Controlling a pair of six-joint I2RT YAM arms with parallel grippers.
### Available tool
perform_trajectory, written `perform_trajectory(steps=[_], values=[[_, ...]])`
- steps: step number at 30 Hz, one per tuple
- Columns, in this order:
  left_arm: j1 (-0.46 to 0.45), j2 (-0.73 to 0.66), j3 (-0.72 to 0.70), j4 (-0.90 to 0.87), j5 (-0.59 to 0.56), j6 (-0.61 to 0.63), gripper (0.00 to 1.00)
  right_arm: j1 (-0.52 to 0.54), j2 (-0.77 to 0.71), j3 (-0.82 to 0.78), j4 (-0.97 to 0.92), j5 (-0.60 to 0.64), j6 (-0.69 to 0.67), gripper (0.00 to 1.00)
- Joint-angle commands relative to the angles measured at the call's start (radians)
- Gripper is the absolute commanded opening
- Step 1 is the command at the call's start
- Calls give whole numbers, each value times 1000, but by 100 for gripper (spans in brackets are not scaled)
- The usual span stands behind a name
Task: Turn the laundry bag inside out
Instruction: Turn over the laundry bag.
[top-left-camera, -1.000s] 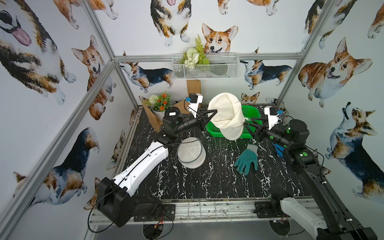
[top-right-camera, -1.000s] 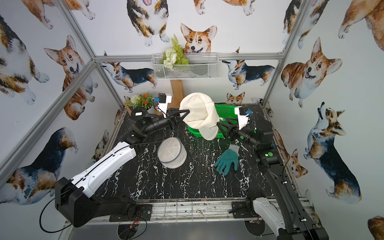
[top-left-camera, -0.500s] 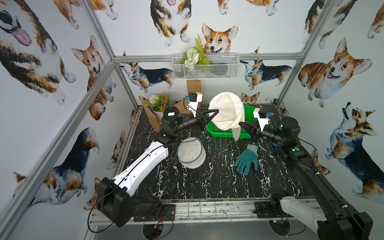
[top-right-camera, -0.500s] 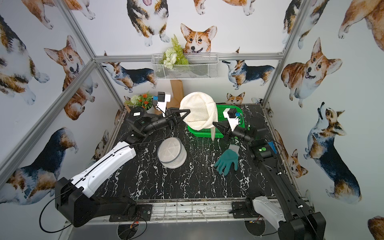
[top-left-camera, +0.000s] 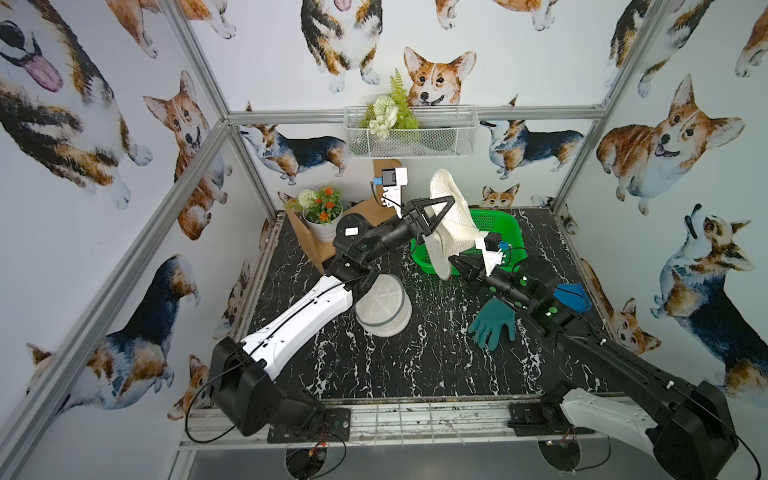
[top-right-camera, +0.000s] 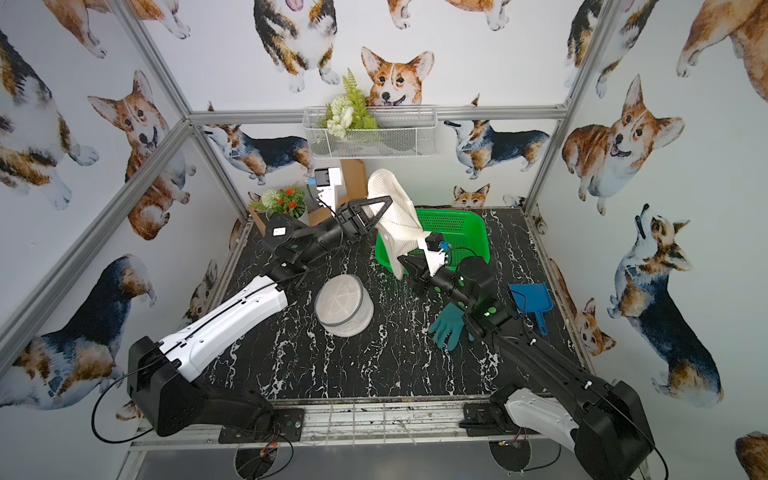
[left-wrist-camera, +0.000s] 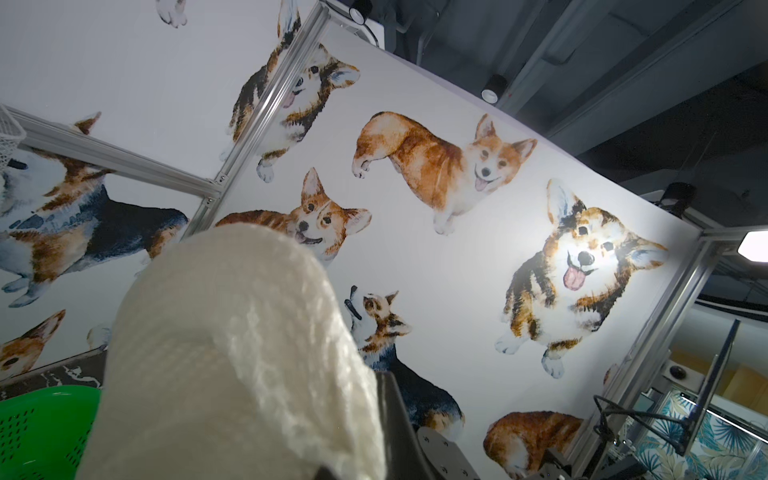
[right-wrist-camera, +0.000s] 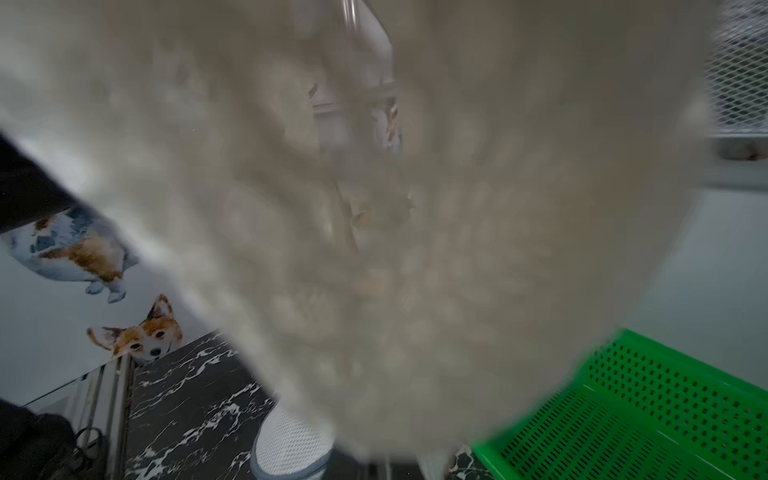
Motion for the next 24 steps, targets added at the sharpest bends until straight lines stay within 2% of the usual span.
perform_trajectory(steps=[1, 3, 6, 8, 10, 12, 14, 16, 19, 24], values=[[-7, -18, 14, 57, -101, -16, 0, -6, -12, 15, -7, 290, 13, 11], [-6, -45, -1, -15, -130, 24, 0, -61, -51, 6, -46, 349, 25, 30], [-7, -85, -32, -139, -191, 71, 0, -168, -112, 9, -118, 271, 8, 45], [-7, -106, -50, -214, -247, 92, 0, -186, -149, 34, -199, 152, -96, 60], [-7, -119, -49, -307, -309, 121, 0, -186, -176, 76, -315, -19, -206, 70], [-6, -129, -53, -351, -344, 155, 0, -186, -198, 108, -420, -148, -246, 72], [-6, -132, -51, -380, -357, 185, 0, -176, -208, 141, -477, -196, -220, 70], [-6, -129, -43, -420, -358, 216, 0, -145, -206, 182, -489, -151, -181, 65], [-7, -126, -36, -453, -358, 230, 0, -51, -165, 267, -489, -5, -187, 57], [-7, -121, -29, -457, -352, 224, 0, 39, -36, 414, -501, 129, -311, 61]])
